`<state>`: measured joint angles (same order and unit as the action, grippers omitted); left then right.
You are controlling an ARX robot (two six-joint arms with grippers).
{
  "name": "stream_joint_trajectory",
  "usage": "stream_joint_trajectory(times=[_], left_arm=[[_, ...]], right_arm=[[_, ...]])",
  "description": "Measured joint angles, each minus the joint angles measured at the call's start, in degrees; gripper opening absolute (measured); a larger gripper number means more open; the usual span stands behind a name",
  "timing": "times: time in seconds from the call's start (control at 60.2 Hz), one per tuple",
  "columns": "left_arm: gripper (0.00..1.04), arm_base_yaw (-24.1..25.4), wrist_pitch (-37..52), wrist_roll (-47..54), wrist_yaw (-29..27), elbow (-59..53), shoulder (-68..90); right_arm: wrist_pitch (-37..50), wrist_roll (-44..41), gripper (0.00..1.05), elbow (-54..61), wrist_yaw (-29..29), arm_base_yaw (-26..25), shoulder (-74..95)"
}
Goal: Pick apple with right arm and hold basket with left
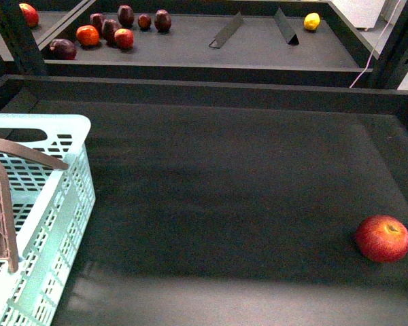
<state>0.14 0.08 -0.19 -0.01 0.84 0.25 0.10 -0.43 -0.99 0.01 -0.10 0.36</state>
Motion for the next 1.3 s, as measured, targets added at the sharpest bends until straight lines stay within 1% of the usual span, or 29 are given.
stream_joint_trajectory(times=[0.698,0.731,0.764,0.814,0.847,0.897,0.963,0.98,1.047,1.163,1.296], left_arm=[[0.98,0.0,0.0,0.0,0.0,0.0,0.0],[0.98,-0.24,-0.7,-0.46,-0.76,0.17,0.39],[0.98,-1.33,-6.75,-3.52,-4.48,2.34,2.95],[0.98,-1.66,-13.05,-8.59,-6.47,5.35,8.24],[0.98,-1.36,-14.08,-11.32,-5.9,6.34,11.13],[0.98,-0.74,-13.16,-15.19,-5.25,7.32,15.02],[0.98,0.07,-9.35,-19.96,-3.19,8.92,20.02],[0.98,4.52,0.92,-34.51,5.51,13.99,36.11],[0.98,8.15,6.12,-43.47,9.46,16.15,45.88],[0.98,13.46,12.28,-54.14,13.77,19.5,59.08],[0.98,16.06,16.35,-61.35,15.65,23.82,70.47]], right_arm=[[0.0,-0.02,0.96,0.0,0.0,0.0,0.0],[0.0,-0.02,0.96,0.0,0.0,0.0,0.0],[0.0,0.0,0.96,0.0,0.02,0.0,0.0],[0.0,0.0,0.96,0.0,0.02,0.0,-0.02],[0.0,0.0,0.96,0.0,-0.02,0.0,-0.04],[0.0,0.0,0.96,0.0,0.0,0.0,-0.04],[0.0,0.0,0.96,0.0,0.0,0.0,-0.04],[0.0,0.0,0.96,0.0,0.0,0.0,-0.04],[0.0,0.0,0.96,0.0,0.0,0.0,-0.04],[0.0,0.0,0.96,0.0,0.0,0.0,-0.04],[0.0,0.02,0.96,0.0,0.0,0.0,-0.04]])
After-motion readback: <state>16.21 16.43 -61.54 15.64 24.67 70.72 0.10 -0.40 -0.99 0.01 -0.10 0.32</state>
